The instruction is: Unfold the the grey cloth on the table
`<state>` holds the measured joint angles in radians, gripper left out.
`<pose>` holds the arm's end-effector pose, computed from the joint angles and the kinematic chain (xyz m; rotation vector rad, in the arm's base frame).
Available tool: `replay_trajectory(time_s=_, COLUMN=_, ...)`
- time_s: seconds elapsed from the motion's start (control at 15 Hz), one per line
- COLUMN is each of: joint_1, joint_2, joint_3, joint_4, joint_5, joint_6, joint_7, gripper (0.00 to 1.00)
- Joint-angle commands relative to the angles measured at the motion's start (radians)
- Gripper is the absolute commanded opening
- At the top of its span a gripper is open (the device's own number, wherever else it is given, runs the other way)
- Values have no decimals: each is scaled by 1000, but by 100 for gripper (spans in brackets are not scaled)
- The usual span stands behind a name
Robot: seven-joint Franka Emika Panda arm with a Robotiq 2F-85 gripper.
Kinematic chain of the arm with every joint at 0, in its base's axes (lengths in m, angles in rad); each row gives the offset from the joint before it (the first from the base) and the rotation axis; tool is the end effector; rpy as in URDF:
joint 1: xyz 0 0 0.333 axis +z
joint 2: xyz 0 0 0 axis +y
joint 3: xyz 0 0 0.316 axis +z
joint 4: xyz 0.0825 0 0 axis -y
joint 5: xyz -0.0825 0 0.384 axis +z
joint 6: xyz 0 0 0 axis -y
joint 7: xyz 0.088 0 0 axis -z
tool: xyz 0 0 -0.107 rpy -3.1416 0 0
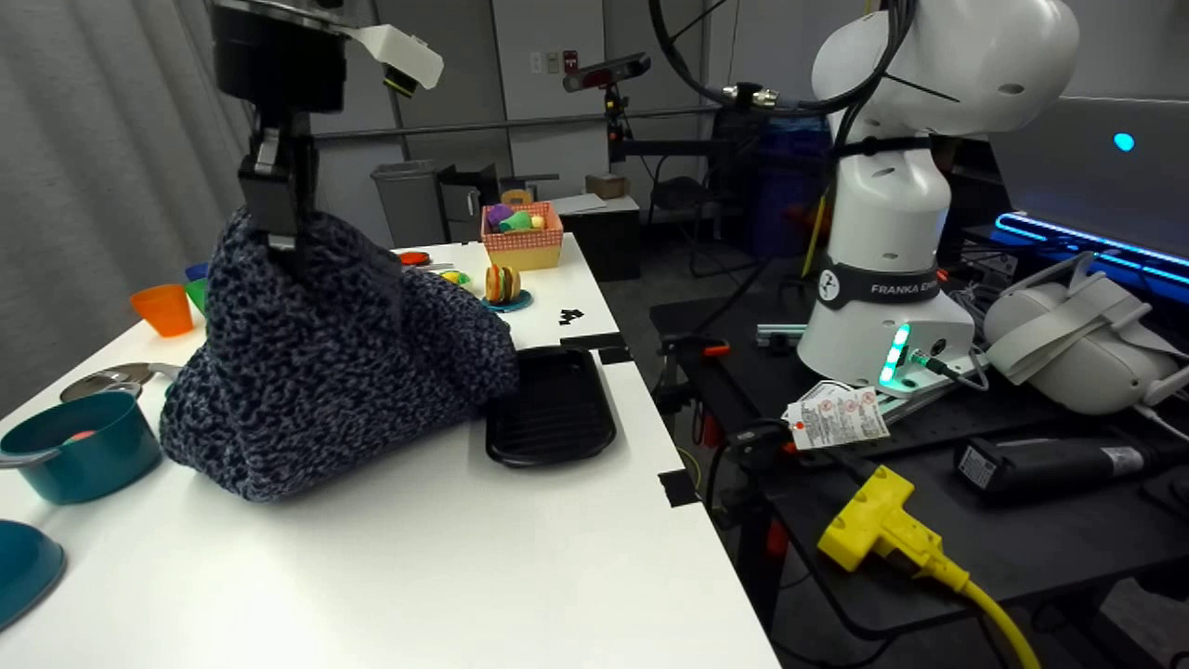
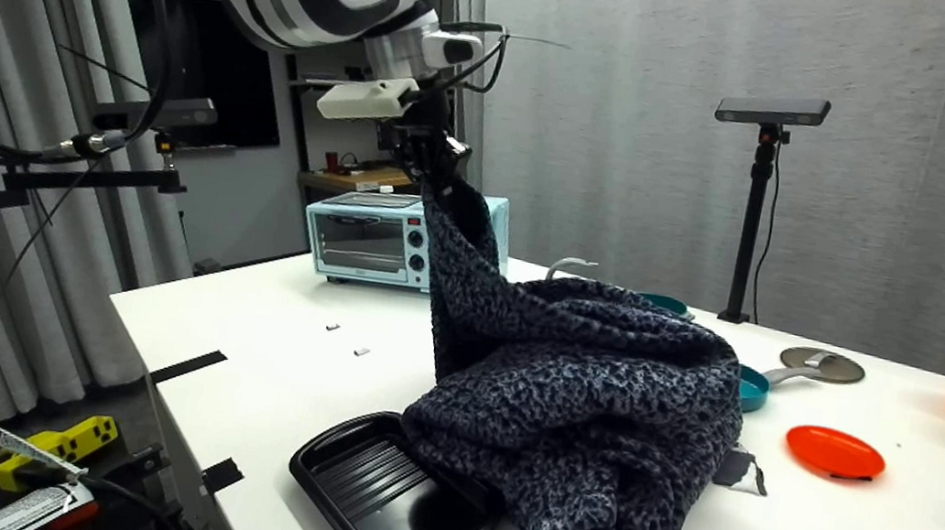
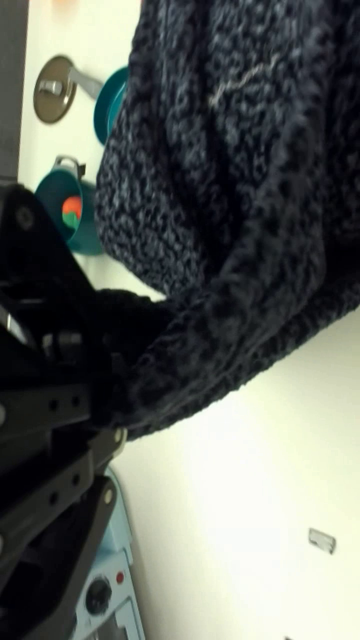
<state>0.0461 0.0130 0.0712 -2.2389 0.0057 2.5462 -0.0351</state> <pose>0.5483 0.0645 0.3934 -3.0826 -0.2285 -0.4575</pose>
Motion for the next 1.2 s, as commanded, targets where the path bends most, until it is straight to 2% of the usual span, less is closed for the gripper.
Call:
replay_trajectory(time_s=0.0, joint_1=55, joint_2=43, joint_3=49, joint_4=28, joint_5=47, joint_6=-29, joint_7=-108, gripper=1)
replay_trajectory(time_s=0.2, joint_1=77, joint_2=71, joint_3=80, joint_4=22, joint_5=44, joint_6=-61, joint_7=-158, gripper=1)
replay_trajectory(time_s=0.27, joint_1=79, joint_2=76, joint_3=85, joint_4=21, joint_5=45, joint_6=-76, joint_7=-178, gripper=27)
replay_trajectory(time_s=0.33, joint_1=79, joint_2=79, joint_3=88, joint_4=17, joint_5=35, joint_6=-93, joint_7=-194, gripper=28)
replay_trajectory(time_s=0.67, joint_1=76, joint_2=68, joint_3=87, joint_4=-7, joint_5=4, joint_6=-159, joint_7=-258, gripper=65)
replay_trajectory(time_s=0.93, joint_1=71, joint_2=52, joint_3=75, joint_4=-14, joint_5=-48, joint_6=-154, joint_7=-250, gripper=95)
replay_trajectory(time_s=1.0, joint_1=66, joint_2=47, joint_3=67, joint_4=-11, joint_5=-57, joint_6=-148, joint_7=-244, gripper=99)
replay_trajectory(time_s=1.13, joint_1=49, joint_2=34, joint_3=45, joint_4=-7, joint_5=-63, joint_6=-136, joint_7=-241, gripper=100)
